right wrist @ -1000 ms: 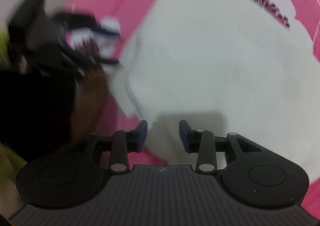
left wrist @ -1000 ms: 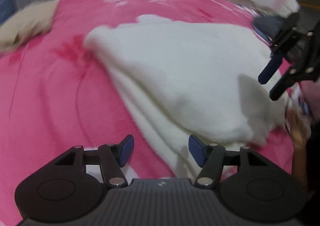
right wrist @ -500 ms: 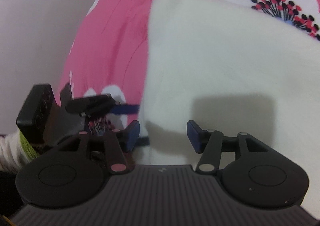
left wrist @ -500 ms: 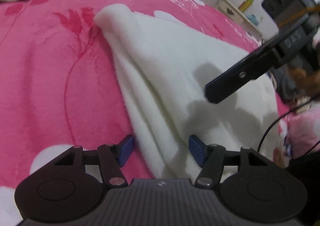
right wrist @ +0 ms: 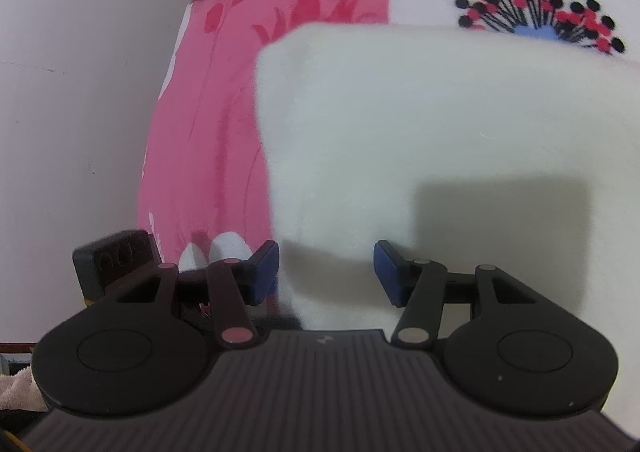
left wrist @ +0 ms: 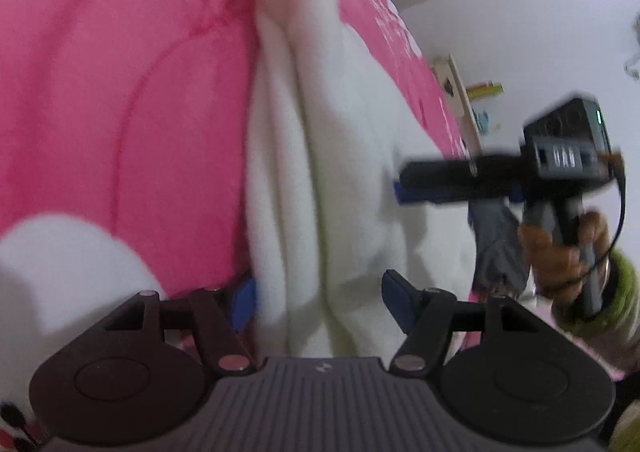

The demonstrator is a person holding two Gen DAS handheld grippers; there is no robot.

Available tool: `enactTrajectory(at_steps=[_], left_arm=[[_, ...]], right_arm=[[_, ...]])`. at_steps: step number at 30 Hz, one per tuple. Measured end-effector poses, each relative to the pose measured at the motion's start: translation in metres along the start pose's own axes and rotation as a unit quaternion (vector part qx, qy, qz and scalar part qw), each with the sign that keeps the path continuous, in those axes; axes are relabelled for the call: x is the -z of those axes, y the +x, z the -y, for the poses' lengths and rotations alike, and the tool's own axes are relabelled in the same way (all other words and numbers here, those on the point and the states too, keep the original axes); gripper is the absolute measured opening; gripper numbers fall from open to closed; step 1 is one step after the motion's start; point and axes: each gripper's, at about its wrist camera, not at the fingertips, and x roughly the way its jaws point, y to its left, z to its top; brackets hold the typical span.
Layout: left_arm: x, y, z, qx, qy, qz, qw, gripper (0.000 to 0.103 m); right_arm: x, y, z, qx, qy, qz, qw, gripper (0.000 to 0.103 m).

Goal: Fold clothes

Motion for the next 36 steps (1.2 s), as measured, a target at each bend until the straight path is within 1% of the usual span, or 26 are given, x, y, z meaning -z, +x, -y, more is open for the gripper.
enactTrajectory(at_steps=[2,5,6,8,11,13,14,15,17,18,19,20,23,24,27,29,31,33,34,36], left_arm=[[0.008,0.006,0.007,-0.003,0.019,-0.009,0.9998,0.068],[0.018,0.016,0.013,0.001,0.024,-0.021,0.9995,0.070],[0.021,0.021,0.017,-0.003,0.033,-0.023,0.9992,0.072],[0.025,0.027,0.026,-0.015,0.058,-0.022,0.9979,0.079],[0.031,0.036,0.042,-0.047,0.087,-0.015,0.9950,0.079],[0.034,0.039,0.052,-0.073,0.099,-0.007,0.9923,0.072],[0.036,0.039,0.057,-0.086,0.108,-0.004,0.9904,0.067],[0.042,0.039,0.063,-0.101,0.125,-0.002,0.9870,0.061],[0.052,0.039,0.076,-0.130,0.160,0.002,0.9785,0.055],[0.055,0.040,0.081,-0.138,0.178,0.004,0.9742,0.051],[0.058,0.041,0.087,-0.146,0.197,0.006,0.9694,0.050],[0.060,0.043,0.094,-0.156,0.220,0.007,0.9628,0.048],[0.067,0.048,0.109,-0.175,0.260,0.009,0.9497,0.044],[0.069,0.050,0.112,-0.176,0.269,0.011,0.9470,0.043],[0.075,0.055,0.120,-0.182,0.298,0.015,0.9369,0.042],[0.069,0.057,0.126,-0.185,0.316,0.017,0.9304,0.042],[0.071,0.061,0.134,-0.188,0.335,0.021,0.9230,0.042],[0.074,0.065,0.139,-0.193,0.354,0.022,0.9150,0.042],[0.075,0.066,0.141,-0.193,0.360,0.024,0.9126,0.042],[0.079,0.068,0.145,-0.191,0.369,0.028,0.9093,0.042]], right_arm=[[0.001,0.001,0.000,0.003,0.001,0.000,1.000,0.053],[0.005,-0.005,0.003,0.004,0.002,0.000,1.000,0.054],[0.006,-0.005,0.003,0.004,0.002,0.000,1.000,0.054],[0.006,-0.008,0.003,0.004,0.000,0.002,1.000,0.054],[0.004,-0.016,0.000,0.004,-0.005,0.014,1.000,0.054],[-0.002,-0.020,-0.007,0.007,-0.013,0.026,1.000,0.054],[-0.005,-0.022,-0.013,0.011,-0.020,0.033,0.999,0.054],[-0.009,-0.022,-0.020,0.017,-0.031,0.038,0.999,0.054],[-0.016,-0.019,-0.038,0.032,-0.061,0.048,0.996,0.054],[-0.019,-0.017,-0.048,0.041,-0.079,0.052,0.995,0.055],[-0.022,-0.012,-0.059,0.058,-0.101,0.055,0.992,0.056],[-0.023,-0.006,-0.070,0.083,-0.126,0.061,0.987,0.057],[-0.028,0.012,-0.099,0.154,-0.190,0.075,0.967,0.059],[-0.030,0.020,-0.106,0.175,-0.208,0.074,0.960,0.060],[-0.034,0.041,-0.119,0.215,-0.239,0.054,0.945,0.064],[-0.035,0.056,-0.126,0.247,-0.261,0.041,0.933,0.070],[-0.036,0.069,-0.131,0.273,-0.277,0.030,0.921,0.072],[-0.037,0.082,-0.134,0.296,-0.290,0.021,0.910,0.078],[-0.036,0.087,-0.134,0.304,-0.297,0.016,0.905,0.081],[-0.036,0.096,-0.133,0.321,-0.309,0.012,0.895,0.081]])
